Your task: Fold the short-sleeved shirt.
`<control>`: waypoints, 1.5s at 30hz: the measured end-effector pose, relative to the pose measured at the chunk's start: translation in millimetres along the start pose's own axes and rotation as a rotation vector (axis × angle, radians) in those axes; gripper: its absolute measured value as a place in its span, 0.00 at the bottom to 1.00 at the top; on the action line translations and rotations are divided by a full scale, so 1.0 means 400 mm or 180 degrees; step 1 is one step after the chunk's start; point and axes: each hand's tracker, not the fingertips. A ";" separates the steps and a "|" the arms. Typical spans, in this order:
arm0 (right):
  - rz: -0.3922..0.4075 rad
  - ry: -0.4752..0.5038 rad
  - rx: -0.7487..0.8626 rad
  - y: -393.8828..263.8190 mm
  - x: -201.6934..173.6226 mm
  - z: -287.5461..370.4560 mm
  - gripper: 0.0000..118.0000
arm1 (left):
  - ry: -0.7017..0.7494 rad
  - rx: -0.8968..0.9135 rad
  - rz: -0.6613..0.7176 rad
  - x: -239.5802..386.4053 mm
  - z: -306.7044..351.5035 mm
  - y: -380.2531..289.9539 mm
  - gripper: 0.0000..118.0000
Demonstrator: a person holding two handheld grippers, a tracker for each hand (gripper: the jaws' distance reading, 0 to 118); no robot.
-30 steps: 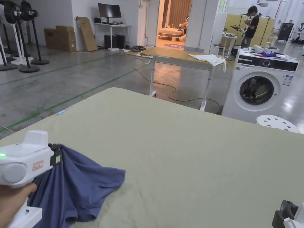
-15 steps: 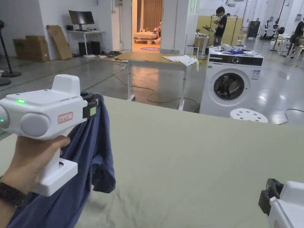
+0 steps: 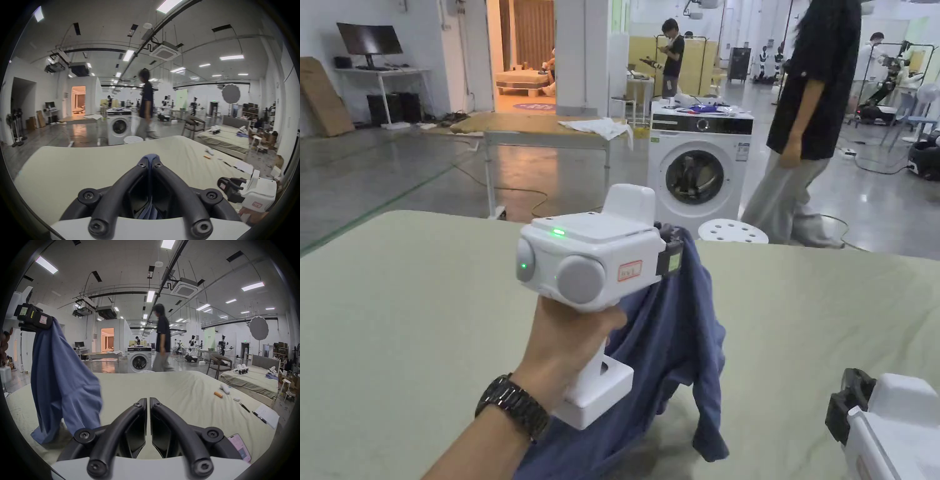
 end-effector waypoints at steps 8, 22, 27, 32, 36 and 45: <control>-0.0007 -0.0198 -0.0120 -0.036 0.077 0.031 0.02 | -0.0138 -0.0550 0.0124 0.090 -0.125 -0.205 0.00; 0.0074 0.0034 -0.0065 -0.015 -0.008 0.011 0.02 | 0.0660 -0.0272 0.0266 -0.035 0.039 -0.328 0.67; 0.0089 0.0135 0.0133 0.027 -0.082 0.000 0.02 | 0.1265 0.0086 0.0217 -0.107 0.161 -0.330 0.57; 0.0102 0.0202 0.0271 0.051 -0.141 -0.008 0.02 | 0.1743 0.0209 0.0048 -0.154 0.251 -0.345 0.03; 0.0095 0.0268 0.0281 0.059 -0.168 -0.016 0.02 | 0.1747 0.0134 0.0215 -0.205 0.295 -0.358 0.00; 0.0148 0.0284 0.0143 0.028 -0.157 -0.030 0.02 | 0.1468 -0.1192 0.0831 -0.358 0.253 -0.473 0.00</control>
